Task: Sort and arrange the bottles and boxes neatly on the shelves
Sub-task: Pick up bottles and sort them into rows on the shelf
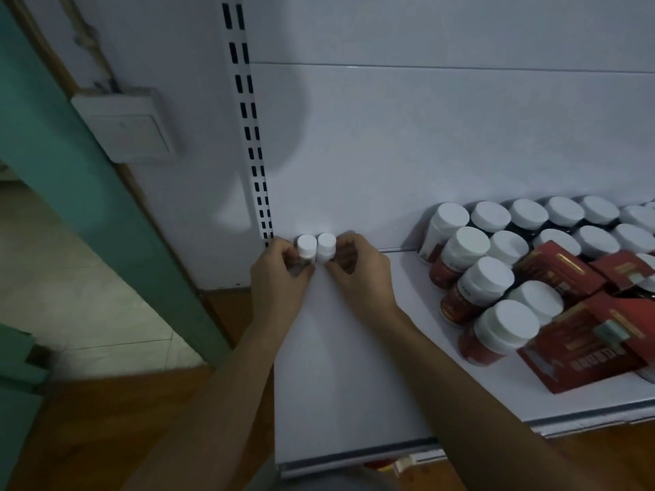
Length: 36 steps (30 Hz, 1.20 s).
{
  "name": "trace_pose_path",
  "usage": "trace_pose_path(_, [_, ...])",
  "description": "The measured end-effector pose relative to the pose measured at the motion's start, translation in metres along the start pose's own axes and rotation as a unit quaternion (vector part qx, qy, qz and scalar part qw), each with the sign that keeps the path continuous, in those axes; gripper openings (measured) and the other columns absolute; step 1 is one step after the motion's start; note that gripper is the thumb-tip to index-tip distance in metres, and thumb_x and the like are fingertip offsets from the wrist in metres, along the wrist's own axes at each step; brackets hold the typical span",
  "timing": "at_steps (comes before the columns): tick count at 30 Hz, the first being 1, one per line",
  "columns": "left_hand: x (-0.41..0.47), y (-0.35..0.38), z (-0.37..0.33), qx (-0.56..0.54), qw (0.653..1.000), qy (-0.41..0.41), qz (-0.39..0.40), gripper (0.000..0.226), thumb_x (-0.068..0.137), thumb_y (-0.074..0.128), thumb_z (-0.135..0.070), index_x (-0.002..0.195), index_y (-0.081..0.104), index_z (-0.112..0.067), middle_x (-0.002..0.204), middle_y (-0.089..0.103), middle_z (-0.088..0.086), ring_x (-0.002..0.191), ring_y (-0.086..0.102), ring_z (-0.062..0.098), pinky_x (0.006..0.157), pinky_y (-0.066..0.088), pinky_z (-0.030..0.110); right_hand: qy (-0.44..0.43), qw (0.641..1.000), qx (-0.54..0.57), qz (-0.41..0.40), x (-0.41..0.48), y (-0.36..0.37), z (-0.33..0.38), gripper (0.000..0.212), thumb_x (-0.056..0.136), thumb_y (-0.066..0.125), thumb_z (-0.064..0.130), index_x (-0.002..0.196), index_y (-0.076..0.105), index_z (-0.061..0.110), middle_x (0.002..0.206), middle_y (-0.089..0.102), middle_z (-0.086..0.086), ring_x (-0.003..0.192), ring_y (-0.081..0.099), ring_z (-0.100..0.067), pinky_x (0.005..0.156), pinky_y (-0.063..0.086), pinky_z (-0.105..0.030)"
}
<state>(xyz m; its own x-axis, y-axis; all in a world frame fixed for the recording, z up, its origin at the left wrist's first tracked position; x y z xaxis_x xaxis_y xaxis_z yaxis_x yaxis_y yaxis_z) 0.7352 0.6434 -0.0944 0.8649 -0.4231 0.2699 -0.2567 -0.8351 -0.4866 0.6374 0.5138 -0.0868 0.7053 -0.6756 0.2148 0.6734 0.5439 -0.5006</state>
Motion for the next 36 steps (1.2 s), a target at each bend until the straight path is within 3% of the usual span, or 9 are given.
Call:
trace_pose_path(6, [-0.009, -0.010, 0.002, -0.019, 0.999, 0.026, 0.013, 0.030, 0.078, 0.083, -0.010, 0.086, 0.054, -0.014, 0.082, 0.059, -0.003, 0.075, 0.054, 0.007, 0.067, 0.045, 0.022, -0.006, 1.000, -0.016, -0.025, -0.006, -0.002, -0.001, 0.042, 0.079, 0.065, 0.001, 0.117, 0.060, 0.018, 0.100, 0.070, 0.007, 0.089, 0.065, -0.003, 0.080, 0.052, -0.017])
trace_pose_path(9, [-0.016, -0.014, 0.004, 0.007, 0.999, 0.039, 0.028, 0.030, 0.081, 0.081, -0.015, 0.091, 0.053, -0.020, 0.087, 0.057, -0.006, 0.079, 0.052, 0.002, 0.070, 0.043, 0.016, 0.026, 0.998, -0.036, -0.043, -0.015, -0.006, -0.005, 0.045, 0.079, 0.071, 0.003, 0.115, 0.060, 0.028, 0.103, 0.065, 0.010, 0.089, 0.061, 0.000, 0.078, 0.046, -0.007])
trace_pose_path(12, [-0.021, -0.019, 0.004, 0.053, 0.992, 0.093, 0.069, 0.024, 0.086, 0.075, -0.017, 0.090, 0.052, -0.021, 0.090, 0.054, -0.005, 0.083, 0.050, 0.009, 0.073, 0.041, 0.016, 0.035, 0.993, -0.102, -0.042, -0.032, -0.020, -0.008, 0.036, 0.081, 0.072, 0.009, 0.113, 0.067, 0.024, 0.108, 0.063, 0.005, 0.089, 0.059, -0.004, 0.085, 0.049, -0.015])
trace_pose_path(16, [-0.020, -0.030, 0.007, 0.128, 0.966, 0.129, 0.184, 0.017, 0.091, 0.068, -0.022, 0.085, 0.052, -0.026, 0.101, 0.049, -0.010, 0.096, 0.044, 0.008, 0.076, 0.033, 0.016, 0.048, 0.978, -0.204, 0.021, -0.056, -0.051, 0.001, 0.028, 0.087, 0.068, 0.009, 0.114, 0.071, 0.014, 0.120, 0.058, 0.000, 0.102, 0.057, -0.013, 0.093, 0.041, -0.018])
trace_pose_path(19, [-0.018, -0.042, 0.006, 0.144, 0.946, 0.133, 0.259, 0.011, 0.092, 0.068, -0.029, 0.099, 0.059, -0.030, 0.116, 0.047, -0.012, 0.104, 0.043, 0.005, 0.087, 0.041, 0.026, 0.061, 0.955, -0.268, 0.111, -0.067, -0.077, 0.021, 0.033, 0.093, 0.067, 0.019, 0.126, 0.067, 0.015, 0.131, 0.055, -0.003, 0.118, 0.056, -0.019, 0.101, 0.038, -0.020])
trace_pose_path(22, [-0.017, -0.053, 0.000, 0.195, 0.911, 0.116, 0.344, 0.032, 0.091, 0.070, -0.037, 0.121, 0.058, -0.032, 0.135, 0.042, -0.013, 0.119, 0.045, 0.009, 0.097, 0.045, 0.033, 0.018, 0.948, -0.297, 0.109, -0.074, -0.110, 0.053, 0.036, 0.097, 0.064, 0.028, 0.131, 0.064, 0.018, 0.135, 0.055, -0.001, 0.120, 0.056, -0.018, 0.102, 0.045, -0.029])
trace_pose_path(26, [-0.021, -0.063, -0.024, 0.255, 0.853, 0.090, 0.447, 0.064, 0.087, 0.070, -0.053, 0.143, 0.048, -0.031, 0.153, 0.034, -0.007, 0.134, 0.038, 0.013, 0.107, 0.042, 0.035, -0.027, 0.949, -0.305, 0.075, -0.080, -0.164, 0.085, 0.036, 0.096, 0.064, 0.025, 0.131, 0.065, 0.016, 0.128, 0.059, -0.003, 0.110, 0.059, -0.021, 0.095, 0.048, -0.032])
trace_pose_path(31, [-0.041, -0.057, -0.088, 0.280, 0.866, 0.108, 0.401, 0.076, 0.083, 0.062, -0.065, 0.148, 0.044, -0.031, 0.154, 0.039, -0.007, 0.135, 0.039, 0.015, 0.106, 0.040, 0.035, -0.028, 0.925, -0.373, 0.065, -0.094, -0.249, 0.069, 0.034, 0.097, 0.062, 0.026, 0.130, 0.064, 0.019, 0.129, 0.057, -0.001, 0.114, 0.055, -0.022, 0.096, 0.047, -0.039])
trace_pose_path(36, [-0.080, -0.022, -0.182, 0.259, 0.887, 0.178, 0.339, 0.080, 0.075, 0.052, -0.068, 0.142, 0.053, -0.024, 0.144, 0.051, 0.004, 0.129, 0.048, 0.024, 0.106, 0.040, 0.042, 0.041, 0.906, -0.420, 0.042, -0.131, -0.361, 0.018, 0.045, 0.095, 0.063, 0.037, 0.138, 0.057, 0.025, 0.135, 0.054, -0.005, 0.126, 0.049, -0.030, 0.102, 0.044, -0.048])
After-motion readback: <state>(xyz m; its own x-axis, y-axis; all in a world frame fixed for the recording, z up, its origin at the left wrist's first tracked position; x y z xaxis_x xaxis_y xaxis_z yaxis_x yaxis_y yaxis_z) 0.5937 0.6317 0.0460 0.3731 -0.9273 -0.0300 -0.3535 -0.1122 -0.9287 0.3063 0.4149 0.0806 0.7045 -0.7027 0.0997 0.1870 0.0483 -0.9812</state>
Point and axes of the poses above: each hand's wrist, its own x-axis towards the middle knuckle, its own y-axis out of the palm, z = x × y, the point moved 2 cm from there along x, towards the middle knuckle
